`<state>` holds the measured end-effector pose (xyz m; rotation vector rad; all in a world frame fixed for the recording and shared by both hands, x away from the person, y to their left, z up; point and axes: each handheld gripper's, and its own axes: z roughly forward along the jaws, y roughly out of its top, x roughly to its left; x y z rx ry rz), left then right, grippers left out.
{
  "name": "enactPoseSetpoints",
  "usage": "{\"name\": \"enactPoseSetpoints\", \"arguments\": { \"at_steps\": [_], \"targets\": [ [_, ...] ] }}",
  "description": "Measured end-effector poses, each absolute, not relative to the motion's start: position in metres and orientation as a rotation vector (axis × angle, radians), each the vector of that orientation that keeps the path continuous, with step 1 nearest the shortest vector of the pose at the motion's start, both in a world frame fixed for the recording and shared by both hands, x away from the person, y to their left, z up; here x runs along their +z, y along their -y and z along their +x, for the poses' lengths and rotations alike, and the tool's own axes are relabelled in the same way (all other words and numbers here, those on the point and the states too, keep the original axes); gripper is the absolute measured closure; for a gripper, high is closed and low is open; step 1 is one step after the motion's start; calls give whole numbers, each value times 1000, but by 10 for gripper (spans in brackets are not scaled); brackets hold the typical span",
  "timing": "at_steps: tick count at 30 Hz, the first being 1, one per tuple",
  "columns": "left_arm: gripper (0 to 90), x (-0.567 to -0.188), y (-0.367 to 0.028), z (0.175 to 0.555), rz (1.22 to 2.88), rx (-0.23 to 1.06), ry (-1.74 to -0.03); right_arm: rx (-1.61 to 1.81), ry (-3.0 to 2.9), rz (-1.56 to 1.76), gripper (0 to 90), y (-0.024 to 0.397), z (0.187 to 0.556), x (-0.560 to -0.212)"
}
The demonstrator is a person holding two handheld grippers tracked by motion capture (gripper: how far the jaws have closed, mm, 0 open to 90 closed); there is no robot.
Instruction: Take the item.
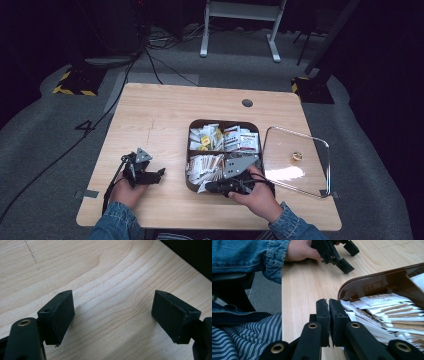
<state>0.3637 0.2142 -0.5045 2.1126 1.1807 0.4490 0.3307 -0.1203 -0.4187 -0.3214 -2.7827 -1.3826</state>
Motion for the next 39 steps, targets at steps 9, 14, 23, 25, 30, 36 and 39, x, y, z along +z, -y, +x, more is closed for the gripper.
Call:
{"name": "enactPoseSetpoints", "arguments": {
  "at_steps": [9,14,23,25,30,36,39],
  "targets": [
    [189,-505,-214,364,2108,446,-1184,-1361,2786,-291,872,115,323,-429],
    [189,-505,-214,364,2109,446,-1183,-1360,2782,-272,872,113,315,-433],
    [189,-505,-214,364,2106,446,-1184,-1295,2798,-260,872,111,306,-455],
    [189,-505,-214,364,2106,446,-1184,-1279,2804,-266,871,111,307,-461],
    [189,-505,-214,364,2106,446,-1184,-1244,2825,-269,866,110,307,-471],
    [189,-505,-214,364,2106,446,-1184,-1212,2837,-285,834,112,307,-480],
    [189,-505,-214,364,2106,446,-1184,-1196,2836,-293,767,113,307,-482]
  ]
}}
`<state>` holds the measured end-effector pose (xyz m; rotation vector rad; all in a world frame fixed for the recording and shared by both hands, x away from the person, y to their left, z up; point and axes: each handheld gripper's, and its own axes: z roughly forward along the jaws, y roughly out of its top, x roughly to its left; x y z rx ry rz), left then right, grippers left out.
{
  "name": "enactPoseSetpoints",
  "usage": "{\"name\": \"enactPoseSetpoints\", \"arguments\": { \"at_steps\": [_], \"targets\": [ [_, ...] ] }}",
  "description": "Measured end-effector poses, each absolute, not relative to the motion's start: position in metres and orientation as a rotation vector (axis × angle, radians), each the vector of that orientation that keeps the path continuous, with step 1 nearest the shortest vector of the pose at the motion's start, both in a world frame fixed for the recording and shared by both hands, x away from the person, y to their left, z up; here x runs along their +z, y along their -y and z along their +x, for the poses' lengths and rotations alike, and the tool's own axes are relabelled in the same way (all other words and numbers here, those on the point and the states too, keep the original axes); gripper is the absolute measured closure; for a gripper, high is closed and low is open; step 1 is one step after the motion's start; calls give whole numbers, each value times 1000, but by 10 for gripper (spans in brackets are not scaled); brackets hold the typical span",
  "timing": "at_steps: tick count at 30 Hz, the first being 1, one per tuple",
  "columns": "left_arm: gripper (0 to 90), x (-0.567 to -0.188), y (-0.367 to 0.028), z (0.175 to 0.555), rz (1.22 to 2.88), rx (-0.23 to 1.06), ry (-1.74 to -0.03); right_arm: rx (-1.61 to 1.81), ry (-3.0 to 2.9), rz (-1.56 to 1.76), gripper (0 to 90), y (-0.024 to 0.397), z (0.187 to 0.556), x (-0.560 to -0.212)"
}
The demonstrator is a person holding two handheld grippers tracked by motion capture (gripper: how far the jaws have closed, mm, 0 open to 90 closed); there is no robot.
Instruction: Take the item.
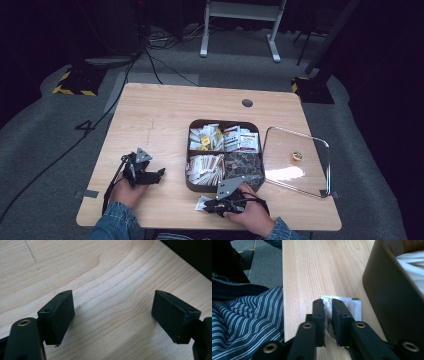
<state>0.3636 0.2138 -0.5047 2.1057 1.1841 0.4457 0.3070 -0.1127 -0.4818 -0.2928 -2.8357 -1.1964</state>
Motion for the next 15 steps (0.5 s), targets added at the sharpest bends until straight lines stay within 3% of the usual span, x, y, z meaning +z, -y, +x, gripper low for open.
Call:
{"name": "enactPoseSetpoints", "arguments": {
  "at_steps": [2,6,15],
  "targets": [
    [190,-505,-214,364,2106,446,-1184,-1200,2813,-314,674,113,307,-482],
    [189,-505,-214,363,2106,446,-1185,-1228,2804,-326,604,114,307,-479],
    [189,-505,-214,363,2106,445,-1185,-1293,2797,-354,566,121,305,-467]
  ]
}}
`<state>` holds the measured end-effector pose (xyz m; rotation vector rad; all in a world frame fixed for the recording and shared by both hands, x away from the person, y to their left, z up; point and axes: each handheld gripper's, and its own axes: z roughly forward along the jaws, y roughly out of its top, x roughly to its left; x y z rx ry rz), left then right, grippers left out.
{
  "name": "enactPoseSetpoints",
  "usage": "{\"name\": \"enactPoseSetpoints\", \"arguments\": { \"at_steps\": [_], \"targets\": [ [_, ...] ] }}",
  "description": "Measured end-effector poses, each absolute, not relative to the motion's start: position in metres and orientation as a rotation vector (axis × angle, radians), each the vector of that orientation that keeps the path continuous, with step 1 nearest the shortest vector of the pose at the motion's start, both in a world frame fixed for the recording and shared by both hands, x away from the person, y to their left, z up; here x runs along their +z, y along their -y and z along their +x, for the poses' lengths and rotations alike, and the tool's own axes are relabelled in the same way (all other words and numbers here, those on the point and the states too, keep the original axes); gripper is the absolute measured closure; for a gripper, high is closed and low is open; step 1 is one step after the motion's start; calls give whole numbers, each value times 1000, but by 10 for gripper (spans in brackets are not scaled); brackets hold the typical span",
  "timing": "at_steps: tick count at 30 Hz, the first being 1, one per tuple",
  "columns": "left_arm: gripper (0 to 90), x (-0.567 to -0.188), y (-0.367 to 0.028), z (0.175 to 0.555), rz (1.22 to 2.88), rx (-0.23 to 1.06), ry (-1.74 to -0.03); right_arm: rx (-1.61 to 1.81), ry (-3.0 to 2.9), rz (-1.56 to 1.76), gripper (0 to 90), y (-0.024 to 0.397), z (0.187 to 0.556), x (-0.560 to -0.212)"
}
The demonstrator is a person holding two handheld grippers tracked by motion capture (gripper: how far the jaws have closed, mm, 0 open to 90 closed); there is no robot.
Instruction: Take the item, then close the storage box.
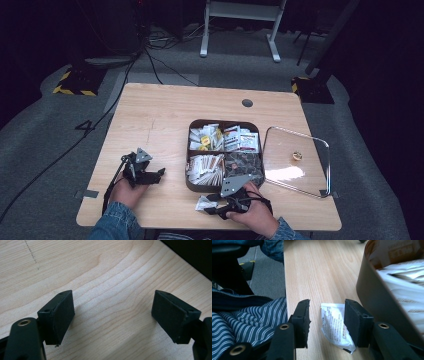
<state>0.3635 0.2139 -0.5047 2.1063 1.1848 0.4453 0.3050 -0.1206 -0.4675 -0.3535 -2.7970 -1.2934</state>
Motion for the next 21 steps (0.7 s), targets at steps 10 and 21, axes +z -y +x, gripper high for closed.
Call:
{"name": "enactPoseSetpoints", "arguments": {
  "at_steps": [10,21],
  "targets": [
    [189,-505,-214,363,2106,445,-1185,-1387,2800,-392,527,134,314,-444],
    [189,-505,-214,364,2108,445,-1182,-1550,2793,-600,453,167,335,-414]
  ]
}}
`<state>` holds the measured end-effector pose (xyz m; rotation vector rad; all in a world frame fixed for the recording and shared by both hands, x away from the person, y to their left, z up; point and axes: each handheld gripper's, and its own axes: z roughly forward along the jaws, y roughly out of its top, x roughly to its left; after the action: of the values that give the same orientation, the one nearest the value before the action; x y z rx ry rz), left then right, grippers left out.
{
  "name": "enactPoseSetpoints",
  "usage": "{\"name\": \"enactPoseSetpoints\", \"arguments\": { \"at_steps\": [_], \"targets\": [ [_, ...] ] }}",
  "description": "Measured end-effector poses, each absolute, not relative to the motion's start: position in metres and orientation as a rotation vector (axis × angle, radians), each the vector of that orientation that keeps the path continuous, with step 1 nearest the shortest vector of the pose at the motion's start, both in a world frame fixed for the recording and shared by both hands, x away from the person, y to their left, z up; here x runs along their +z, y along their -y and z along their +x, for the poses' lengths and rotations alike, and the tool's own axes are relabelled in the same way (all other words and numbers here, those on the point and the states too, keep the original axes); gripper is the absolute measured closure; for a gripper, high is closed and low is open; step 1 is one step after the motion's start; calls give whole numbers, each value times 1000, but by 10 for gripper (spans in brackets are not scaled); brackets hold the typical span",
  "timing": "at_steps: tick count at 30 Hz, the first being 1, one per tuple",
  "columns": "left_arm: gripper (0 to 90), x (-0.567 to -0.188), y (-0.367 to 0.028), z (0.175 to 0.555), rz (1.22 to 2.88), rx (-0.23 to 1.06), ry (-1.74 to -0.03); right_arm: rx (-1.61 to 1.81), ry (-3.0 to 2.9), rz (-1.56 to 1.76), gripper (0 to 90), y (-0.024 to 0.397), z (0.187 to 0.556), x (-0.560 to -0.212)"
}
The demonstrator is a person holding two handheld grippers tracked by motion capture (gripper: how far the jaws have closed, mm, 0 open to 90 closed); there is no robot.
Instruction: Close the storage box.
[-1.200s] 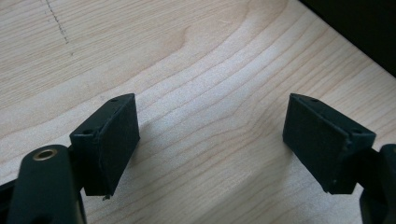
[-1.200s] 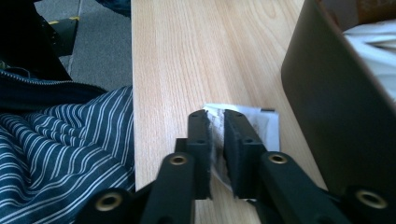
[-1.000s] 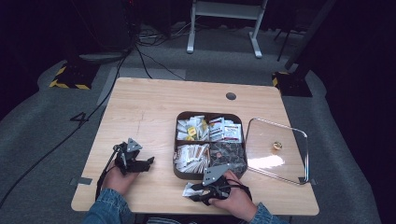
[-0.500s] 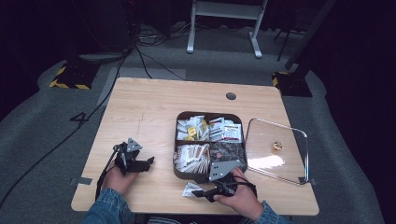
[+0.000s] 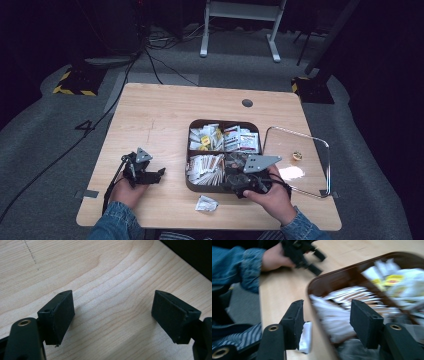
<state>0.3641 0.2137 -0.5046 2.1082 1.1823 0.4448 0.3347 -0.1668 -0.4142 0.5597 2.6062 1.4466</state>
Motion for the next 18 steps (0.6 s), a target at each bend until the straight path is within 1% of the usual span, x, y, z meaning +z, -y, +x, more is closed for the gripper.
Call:
{"name": "enactPoseSetpoints", "arguments": {
  "at_steps": [3,12,18],
  "targets": [
    [190,-505,-214,364,2106,445,-1183,1446,-2577,585,453,173,338,-411],
    [190,-504,-214,363,2112,443,-1180,1406,-2447,743,449,215,370,-396],
    [190,-504,-214,363,2113,446,-1178,1363,-2382,846,483,239,385,-399]
  ]
}}
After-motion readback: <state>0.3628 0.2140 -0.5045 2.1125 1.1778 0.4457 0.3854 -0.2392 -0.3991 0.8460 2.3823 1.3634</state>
